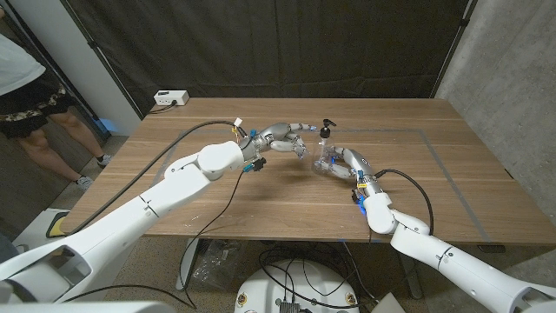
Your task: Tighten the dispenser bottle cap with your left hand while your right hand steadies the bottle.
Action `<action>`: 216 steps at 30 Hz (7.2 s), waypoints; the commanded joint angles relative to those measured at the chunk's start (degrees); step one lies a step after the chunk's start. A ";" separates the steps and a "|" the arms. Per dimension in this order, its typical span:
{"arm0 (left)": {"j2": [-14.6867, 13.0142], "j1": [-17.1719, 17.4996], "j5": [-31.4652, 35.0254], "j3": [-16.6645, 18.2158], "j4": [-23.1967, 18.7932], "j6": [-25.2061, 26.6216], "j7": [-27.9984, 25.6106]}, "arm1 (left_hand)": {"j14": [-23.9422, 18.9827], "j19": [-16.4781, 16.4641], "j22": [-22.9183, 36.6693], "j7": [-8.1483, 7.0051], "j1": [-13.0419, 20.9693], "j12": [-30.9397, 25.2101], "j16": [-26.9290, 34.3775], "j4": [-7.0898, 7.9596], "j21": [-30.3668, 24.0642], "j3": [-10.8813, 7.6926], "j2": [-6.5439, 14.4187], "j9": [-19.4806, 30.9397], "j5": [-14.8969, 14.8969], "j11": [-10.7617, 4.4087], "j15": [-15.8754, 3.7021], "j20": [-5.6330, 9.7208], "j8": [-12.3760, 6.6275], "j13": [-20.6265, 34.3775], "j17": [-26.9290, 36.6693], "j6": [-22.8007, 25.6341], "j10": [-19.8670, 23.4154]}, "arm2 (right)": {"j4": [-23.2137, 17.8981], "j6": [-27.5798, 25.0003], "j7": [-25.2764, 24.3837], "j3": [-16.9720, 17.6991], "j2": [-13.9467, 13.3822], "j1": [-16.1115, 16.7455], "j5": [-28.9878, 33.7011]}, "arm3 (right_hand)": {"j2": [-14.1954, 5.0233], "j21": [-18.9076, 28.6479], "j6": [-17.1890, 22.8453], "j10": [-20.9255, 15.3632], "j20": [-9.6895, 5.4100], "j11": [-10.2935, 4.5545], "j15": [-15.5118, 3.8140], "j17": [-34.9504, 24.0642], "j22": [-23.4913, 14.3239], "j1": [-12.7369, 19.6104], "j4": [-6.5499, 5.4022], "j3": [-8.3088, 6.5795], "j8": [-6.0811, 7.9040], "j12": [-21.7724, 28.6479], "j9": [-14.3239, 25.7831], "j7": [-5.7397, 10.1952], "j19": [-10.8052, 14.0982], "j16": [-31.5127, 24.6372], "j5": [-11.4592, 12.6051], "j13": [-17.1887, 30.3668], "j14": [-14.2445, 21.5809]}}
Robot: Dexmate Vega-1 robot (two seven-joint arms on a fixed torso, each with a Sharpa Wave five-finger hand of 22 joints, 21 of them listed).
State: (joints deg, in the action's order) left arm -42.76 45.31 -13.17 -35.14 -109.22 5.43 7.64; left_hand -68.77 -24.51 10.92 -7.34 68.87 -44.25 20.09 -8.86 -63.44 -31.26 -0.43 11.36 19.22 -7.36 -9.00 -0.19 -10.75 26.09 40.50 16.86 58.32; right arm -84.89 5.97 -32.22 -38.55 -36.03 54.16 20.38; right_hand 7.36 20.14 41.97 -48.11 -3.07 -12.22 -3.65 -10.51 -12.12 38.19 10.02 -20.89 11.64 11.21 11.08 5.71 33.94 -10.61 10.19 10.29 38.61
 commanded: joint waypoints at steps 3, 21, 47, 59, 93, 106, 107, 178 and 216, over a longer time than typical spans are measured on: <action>-0.41 4.19 -1.49 1.34 -2.38 -2.03 -2.86 | -0.12 0.18 0.01 0.18 0.21 -0.49 0.12 0.02 -0.52 -0.55 0.43 0.08 0.20 -0.55 -0.38 0.07 0.07 1.65 0.38 -0.37 0.60 | 0.94 0.68 0.33 -0.47 0.25 -0.72 0.22 | -16.68 0.23 7.60 -0.29 -2.46 -0.12 -3.24 -0.16 -0.29 16.10 -2.15 -2.63 0.30 0.32 0.07 7.18 0.07 -0.12 0.20 0.12 0.70; 0.03 3.64 -1.64 0.87 -1.61 -2.81 -1.96 | -0.16 0.52 -0.08 -0.07 0.17 -0.62 0.10 -0.01 -1.17 -0.96 0.20 0.08 0.14 -0.54 -0.20 0.04 -0.16 1.67 0.86 -0.20 0.55 | 1.07 1.13 0.50 -0.52 0.29 -0.96 0.21 | -16.67 0.39 7.61 -0.30 -2.44 -0.11 -3.33 -0.18 -0.29 16.11 -2.17 -2.81 0.26 0.31 0.07 7.18 0.08 -0.12 0.19 0.12 0.77; 0.00 2.90 -2.01 0.51 -1.35 -2.85 -0.65 | -0.08 0.68 -0.19 -0.14 0.04 -0.72 -0.12 -0.05 -1.91 -1.59 -0.11 0.08 0.10 -0.48 -0.31 0.03 -0.27 1.56 1.24 0.06 0.53 | 0.59 0.41 0.16 -0.37 0.21 -0.31 0.23 | -16.68 0.59 7.63 -0.35 -2.47 -0.10 -3.44 -0.19 -0.28 16.17 -2.18 -3.07 0.22 0.31 0.08 7.18 0.08 -0.11 0.20 0.12 0.84; -0.23 3.24 -2.71 0.54 -1.88 -1.43 -0.74 | -0.16 0.89 -0.22 0.21 0.01 -0.77 -0.07 -0.04 -2.19 -1.82 -0.13 0.07 0.07 -0.39 -0.19 -0.02 -0.27 1.55 1.54 0.16 0.48 | 1.07 1.07 0.48 -0.61 0.22 -0.90 0.38 | -16.72 0.74 7.81 -0.37 -2.43 -0.11 -3.34 -0.13 -0.28 16.59 -1.89 -3.41 0.27 0.31 0.09 7.17 0.18 -0.14 0.29 0.13 1.09; 2.26 -2.21 -1.28 -2.53 2.73 -1.10 2.64 | -0.21 1.13 -0.30 0.45 -0.18 -0.92 -0.21 -0.02 -2.98 -2.52 -0.38 0.04 0.01 -0.38 -0.19 -0.11 -0.24 1.44 2.09 0.21 0.44 | 0.50 0.63 0.18 -0.10 -0.16 -0.17 0.05 | -16.96 1.03 7.95 -0.46 -2.49 -0.13 -3.48 -0.19 -0.29 16.90 -1.90 -4.01 0.25 0.33 0.09 7.17 0.12 -0.15 0.41 0.14 1.26; 3.17 -4.09 -0.17 -3.22 3.97 -1.91 3.79 | -0.11 1.32 -0.32 0.41 -0.17 -0.97 -0.30 -0.11 -3.24 -2.77 -0.56 0.04 -0.02 -0.47 -0.23 -0.10 -0.21 1.30 2.31 0.15 0.52 | 0.64 0.65 -0.15 0.43 -0.25 0.17 -0.57 | -17.03 1.14 7.96 -0.44 -2.50 -0.16 -3.50 -0.21 -0.29 16.99 -1.92 -4.20 0.23 0.31 0.10 7.18 0.11 -0.16 0.44 0.15 1.28; 3.24 -4.22 -0.06 -3.26 4.02 -1.93 3.82 | -0.13 1.29 -0.32 0.42 -0.18 -0.99 -0.30 -0.10 -3.26 -2.79 -0.57 0.04 -0.02 -0.42 -0.24 -0.08 -0.21 1.35 2.31 0.15 0.47 | 0.70 0.75 -0.15 0.44 -0.26 0.16 -0.61 | -17.03 1.13 7.96 -0.44 -2.51 -0.16 -3.50 -0.21 -0.29 16.99 -1.93 -4.21 0.23 0.31 0.10 7.18 0.08 -0.15 0.44 0.15 1.27; 0.57 1.26 -1.15 0.98 -0.86 -1.62 -2.10 | -0.38 1.68 -0.48 0.95 -0.95 -1.41 -0.53 0.00 -4.53 -4.14 -0.96 0.03 -0.17 -0.73 -0.27 0.06 -0.16 1.14 3.48 -0.41 0.27 | 3.15 1.35 0.84 -0.24 0.77 -2.09 -1.08 | -17.03 2.03 10.81 -3.46 -2.87 0.12 -4.24 -0.28 -0.27 16.87 -2.33 -5.09 1.18 1.42 0.19 7.07 0.11 -0.50 0.43 0.32 2.69; 1.46 -2.82 -2.63 -2.07 0.67 3.76 1.60 | -0.71 1.68 -0.48 1.15 -0.80 -1.65 -0.70 -0.18 -5.25 -5.12 -1.54 0.01 -0.15 -0.43 -0.34 -0.09 -0.33 0.95 3.90 0.58 0.34 | 2.98 1.51 1.05 -0.33 0.40 -2.40 -1.12 | -16.90 2.35 10.97 -3.89 -2.91 -0.02 -4.18 -0.33 -0.25 16.76 -2.39 -5.36 1.02 1.33 0.19 7.16 0.12 -0.36 0.41 0.25 2.76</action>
State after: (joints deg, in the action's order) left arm -41.99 43.87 -15.48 -36.33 -110.55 10.04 7.69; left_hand -69.07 -22.80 10.40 -6.13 67.98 -45.40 19.49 -9.16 -68.46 -36.16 -2.25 11.20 18.86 -7.35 -9.31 -0.31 -10.72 26.11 44.15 17.11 58.32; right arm -81.69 7.31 -31.17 -38.86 -35.57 51.87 19.16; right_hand 7.46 22.14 43.31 -50.22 -3.07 -10.87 -4.07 -10.51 -12.11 38.29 10.71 -22.54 12.45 12.10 11.05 5.20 33.94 -10.83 10.34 10.30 40.88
